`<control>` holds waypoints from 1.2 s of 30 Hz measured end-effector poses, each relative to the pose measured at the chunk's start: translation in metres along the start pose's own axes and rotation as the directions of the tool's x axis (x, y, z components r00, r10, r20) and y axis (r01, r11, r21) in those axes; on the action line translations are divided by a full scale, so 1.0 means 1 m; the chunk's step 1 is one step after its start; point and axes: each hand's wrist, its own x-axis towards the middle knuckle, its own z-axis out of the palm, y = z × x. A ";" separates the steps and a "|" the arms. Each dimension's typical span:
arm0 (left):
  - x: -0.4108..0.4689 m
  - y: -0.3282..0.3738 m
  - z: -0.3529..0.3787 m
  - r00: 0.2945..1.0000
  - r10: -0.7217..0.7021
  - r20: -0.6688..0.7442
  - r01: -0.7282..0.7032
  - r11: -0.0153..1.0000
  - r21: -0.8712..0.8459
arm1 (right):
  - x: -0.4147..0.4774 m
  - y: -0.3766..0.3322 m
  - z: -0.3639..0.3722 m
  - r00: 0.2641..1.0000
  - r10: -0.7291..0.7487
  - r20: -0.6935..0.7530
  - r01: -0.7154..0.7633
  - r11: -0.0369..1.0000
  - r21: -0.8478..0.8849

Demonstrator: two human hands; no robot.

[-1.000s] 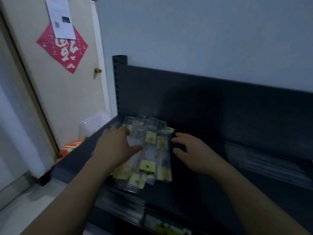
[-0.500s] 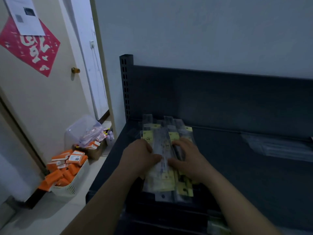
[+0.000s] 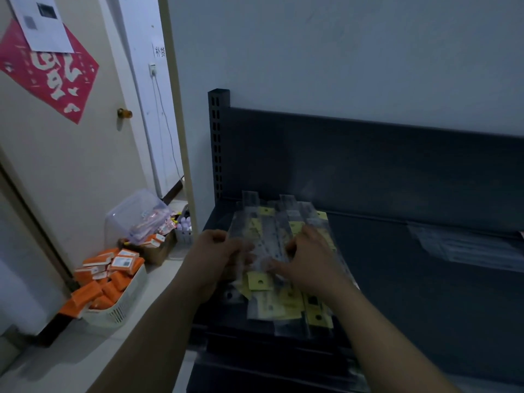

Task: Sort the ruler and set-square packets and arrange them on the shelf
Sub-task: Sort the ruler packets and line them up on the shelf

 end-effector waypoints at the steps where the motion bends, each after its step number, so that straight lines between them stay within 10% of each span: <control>1: 0.001 -0.002 -0.002 1.000 0.003 -0.005 -0.003 1.000 -0.001 | 0.001 0.000 0.001 1.000 0.001 -0.004 -0.001 0.999 0.033; 26: 0.009 0.010 0.001 0.996 0.090 0.016 -0.089 0.920 0.381 | 0.003 -0.011 0.006 0.988 -0.153 0.022 0.146 0.971 0.189; 36: 0.003 0.017 0.007 0.987 0.054 0.148 -0.068 0.994 0.089 | -0.004 -0.019 -0.009 0.990 -0.096 -0.100 0.127 0.915 0.383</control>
